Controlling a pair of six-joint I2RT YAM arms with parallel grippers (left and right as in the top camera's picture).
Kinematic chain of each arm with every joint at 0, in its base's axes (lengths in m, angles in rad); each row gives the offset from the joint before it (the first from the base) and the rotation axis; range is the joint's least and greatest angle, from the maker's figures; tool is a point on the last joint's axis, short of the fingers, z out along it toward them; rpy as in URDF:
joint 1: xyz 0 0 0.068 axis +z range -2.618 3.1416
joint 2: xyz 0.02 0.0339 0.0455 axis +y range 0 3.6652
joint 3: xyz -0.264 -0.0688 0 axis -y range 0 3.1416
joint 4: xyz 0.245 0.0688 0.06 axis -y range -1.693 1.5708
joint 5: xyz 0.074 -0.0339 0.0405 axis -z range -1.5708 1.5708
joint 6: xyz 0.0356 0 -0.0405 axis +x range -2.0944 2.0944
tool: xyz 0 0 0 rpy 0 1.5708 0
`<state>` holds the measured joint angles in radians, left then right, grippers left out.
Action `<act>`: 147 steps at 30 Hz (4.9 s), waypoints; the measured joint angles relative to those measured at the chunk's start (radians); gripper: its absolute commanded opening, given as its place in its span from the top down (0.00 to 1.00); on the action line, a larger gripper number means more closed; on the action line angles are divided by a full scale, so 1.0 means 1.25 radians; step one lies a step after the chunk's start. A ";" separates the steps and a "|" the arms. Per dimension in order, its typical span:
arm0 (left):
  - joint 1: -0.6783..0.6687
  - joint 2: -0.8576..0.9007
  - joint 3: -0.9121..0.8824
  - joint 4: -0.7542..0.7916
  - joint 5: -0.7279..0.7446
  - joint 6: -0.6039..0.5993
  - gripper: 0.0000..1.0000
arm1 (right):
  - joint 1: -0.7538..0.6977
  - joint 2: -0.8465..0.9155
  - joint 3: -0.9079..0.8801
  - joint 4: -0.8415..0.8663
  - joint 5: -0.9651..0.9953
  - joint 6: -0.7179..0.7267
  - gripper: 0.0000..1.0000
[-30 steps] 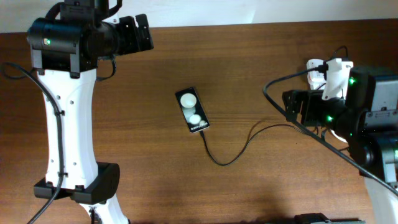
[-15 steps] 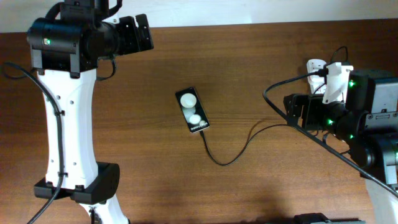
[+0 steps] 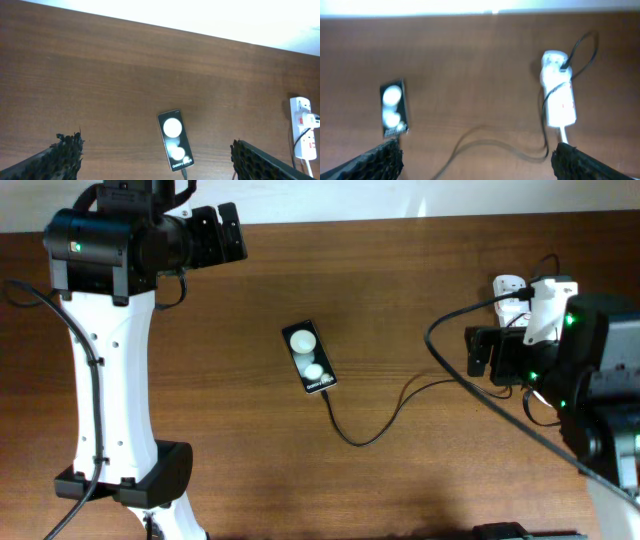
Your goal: Plug charger to phone and switch on socket
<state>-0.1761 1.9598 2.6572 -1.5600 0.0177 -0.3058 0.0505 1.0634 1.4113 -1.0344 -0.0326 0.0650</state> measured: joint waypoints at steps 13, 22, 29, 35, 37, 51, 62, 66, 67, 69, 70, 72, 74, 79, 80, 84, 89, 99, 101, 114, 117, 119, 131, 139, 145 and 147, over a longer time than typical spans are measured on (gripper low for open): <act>0.000 0.000 0.000 -0.001 0.000 0.000 0.01 | 0.000 -0.432 -0.399 0.324 0.029 -0.045 0.01; 0.000 0.000 0.000 0.000 0.000 0.000 0.01 | 0.001 -0.645 -0.715 0.583 0.028 -0.052 0.01; 0.000 0.000 0.000 0.000 0.000 0.000 0.01 | 0.001 -0.735 -0.904 0.753 0.028 -0.052 0.01; 0.000 0.000 0.000 0.000 0.000 0.000 0.01 | 0.001 -0.806 -0.988 0.826 0.028 -0.052 0.01; 0.000 0.000 0.000 0.000 0.000 0.000 0.01 | 0.001 -0.822 -1.006 0.838 0.028 -0.052 0.01; 0.000 0.000 0.000 0.000 0.000 0.000 0.01 | 0.001 -0.838 -1.078 0.848 0.028 -0.052 0.01; 0.000 0.000 0.000 0.000 0.000 0.000 0.01 | 0.001 -0.839 -1.119 0.852 0.028 -0.052 0.01; 0.000 0.000 0.000 0.000 0.000 0.000 0.01 | 0.001 -0.840 -1.121 0.769 0.028 -0.052 0.01; 0.000 0.000 0.000 0.000 0.000 0.000 0.01 | 0.001 -0.840 -1.121 0.768 0.028 -0.052 0.01; 0.000 0.000 0.000 0.000 0.000 0.000 0.01 | 0.001 -0.840 -1.121 0.768 0.028 -0.052 0.01; 0.000 0.000 0.000 0.000 0.000 0.000 0.01 | 0.001 -0.840 -1.121 0.768 0.028 -0.052 0.01; 0.000 0.000 0.000 0.000 0.000 0.000 0.01 | 0.001 -0.840 -1.121 0.768 0.028 -0.052 0.01; 0.000 0.000 0.000 0.000 0.000 0.000 0.01 | 0.001 -0.840 -1.121 0.768 0.028 -0.052 0.01; 0.000 0.000 0.000 0.000 0.000 0.000 0.01 | 0.001 -0.840 -1.121 0.768 0.028 -0.052 0.01; 0.000 0.000 0.000 0.000 0.000 0.000 0.01 | 0.001 -0.840 -1.121 0.768 0.028 -0.052 0.01; 0.000 0.000 0.000 0.000 0.000 0.000 0.01 | 0.001 -0.840 -1.121 0.768 0.028 -0.052 0.01; 0.000 0.000 0.000 0.000 0.000 0.000 0.01 | 0.001 -0.840 -1.121 0.768 0.028 -0.052 0.01; 0.000 0.000 0.000 0.000 0.000 0.000 0.01 | 0.001 -0.840 -1.121 0.768 0.028 -0.052 0.01; 0.000 0.000 0.000 0.000 0.000 0.000 0.01 | 0.001 -0.840 -1.121 0.768 0.028 -0.052 0.01; 0.000 -0.012 -0.026 0.004 -0.010 0.000 0.01 | 0.001 -0.840 -1.121 0.768 0.028 -0.052 0.01; 0.000 -0.045 -0.085 0.022 -0.015 0.000 0.01 | 0.001 -0.840 -1.121 0.768 0.028 -0.052 0.01; 0.000 -0.090 -0.164 0.079 -0.016 0.000 0.01 | 0.001 -0.840 -1.121 0.768 0.028 -0.052 0.01; 0.000 -0.410 -0.723 0.423 -0.014 0.000 0.01 | 0.001 -0.840 -1.121 0.768 0.028 -0.052 0.01; 0.000 -0.645 -1.084 0.743 -0.014 0.064 0.01 | 0.001 -0.840 -1.120 0.768 0.029 -0.052 0.01; 0.013 -0.809 -1.345 0.959 -0.011 0.121 0.01 | 0.001 -0.840 -1.121 0.768 0.028 -0.052 0.01; 0.032 -0.863 -1.428 1.032 -0.007 0.129 0.01 | 0.001 -0.840 -1.121 0.768 0.029 -0.052 0.01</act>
<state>-0.1360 0.8814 0.8722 -0.2703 0.0093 -0.1448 0.0517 0.0139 0.0105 -0.0746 0.0032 0.0002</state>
